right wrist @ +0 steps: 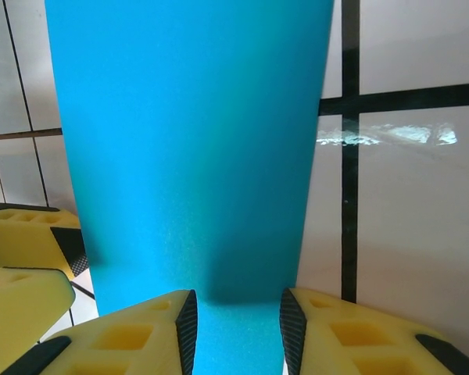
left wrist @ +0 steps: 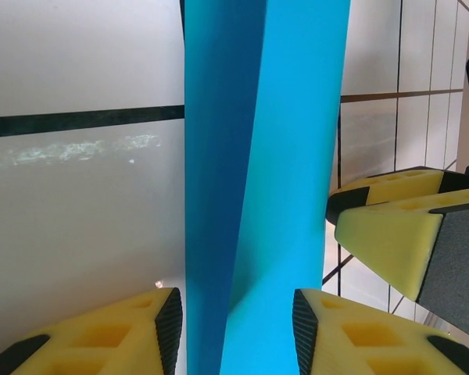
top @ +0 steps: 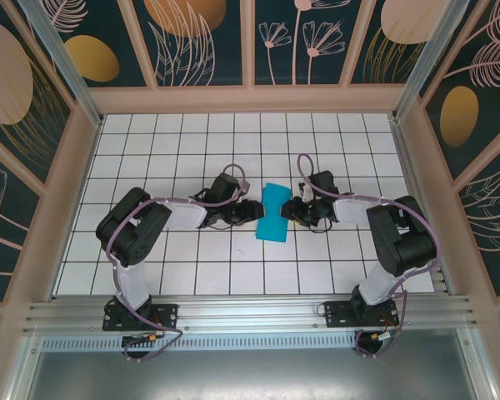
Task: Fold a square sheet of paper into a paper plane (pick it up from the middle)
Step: Fold the triangle a second time at the center of the table.
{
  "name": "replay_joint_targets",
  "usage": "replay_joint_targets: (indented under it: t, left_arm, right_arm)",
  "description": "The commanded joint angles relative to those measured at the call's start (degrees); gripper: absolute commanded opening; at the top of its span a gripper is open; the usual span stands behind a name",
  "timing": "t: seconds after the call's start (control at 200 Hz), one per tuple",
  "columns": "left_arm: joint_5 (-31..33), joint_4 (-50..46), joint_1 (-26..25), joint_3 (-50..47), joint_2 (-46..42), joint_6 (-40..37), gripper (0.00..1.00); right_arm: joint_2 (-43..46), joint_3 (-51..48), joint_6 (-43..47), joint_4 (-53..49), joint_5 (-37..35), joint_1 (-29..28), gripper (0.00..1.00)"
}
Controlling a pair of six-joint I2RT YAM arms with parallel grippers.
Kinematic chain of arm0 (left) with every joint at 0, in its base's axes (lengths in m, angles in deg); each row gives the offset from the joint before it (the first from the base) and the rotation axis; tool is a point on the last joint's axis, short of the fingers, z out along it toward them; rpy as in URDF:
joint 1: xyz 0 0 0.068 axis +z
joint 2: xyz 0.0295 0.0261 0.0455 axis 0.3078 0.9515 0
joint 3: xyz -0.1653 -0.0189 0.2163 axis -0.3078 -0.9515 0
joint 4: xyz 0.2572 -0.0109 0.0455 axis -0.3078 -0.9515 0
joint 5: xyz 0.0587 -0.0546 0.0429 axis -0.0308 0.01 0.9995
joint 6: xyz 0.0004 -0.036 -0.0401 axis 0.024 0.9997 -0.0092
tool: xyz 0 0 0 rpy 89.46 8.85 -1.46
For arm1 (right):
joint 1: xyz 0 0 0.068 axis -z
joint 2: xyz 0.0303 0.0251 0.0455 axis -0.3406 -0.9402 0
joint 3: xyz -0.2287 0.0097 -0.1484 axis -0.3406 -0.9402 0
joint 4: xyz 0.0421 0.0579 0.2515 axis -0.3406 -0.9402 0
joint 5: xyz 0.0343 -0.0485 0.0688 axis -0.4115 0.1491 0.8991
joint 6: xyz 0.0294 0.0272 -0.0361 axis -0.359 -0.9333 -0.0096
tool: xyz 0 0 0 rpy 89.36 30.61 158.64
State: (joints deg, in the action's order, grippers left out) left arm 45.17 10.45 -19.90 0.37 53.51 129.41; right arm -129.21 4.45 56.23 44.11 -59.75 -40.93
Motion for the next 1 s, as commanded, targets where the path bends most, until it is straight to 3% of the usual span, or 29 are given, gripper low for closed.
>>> replay_joint_targets:
  t: [0.0,0.45,0.801,0.996]
  left_arm:
    - [-2.65,0.90,-0.66,0.75,1.77,0.34,0.44]
    - [-4.62,2.56,-1.10,1.01,1.63,0.98,0.38]
    - [-3.50,4.38,-1.10,-0.18,-0.29,2.25,0.17]
    - [-0.81,8.10,-1.09,-3.01,-2.78,5.80,0.06]
  right_arm:
    - [-1.14,-1.73,-0.78,-0.08,-0.43,0.08,0.37]
    - [-1.40,-1.61,-0.70,0.15,-0.25,0.22,0.37]
    - [-1.20,-0.68,-0.30,-0.32,-0.09,0.27,0.37]
    - [3.09,0.19,1.29,-0.30,-0.50,0.18,0.43]
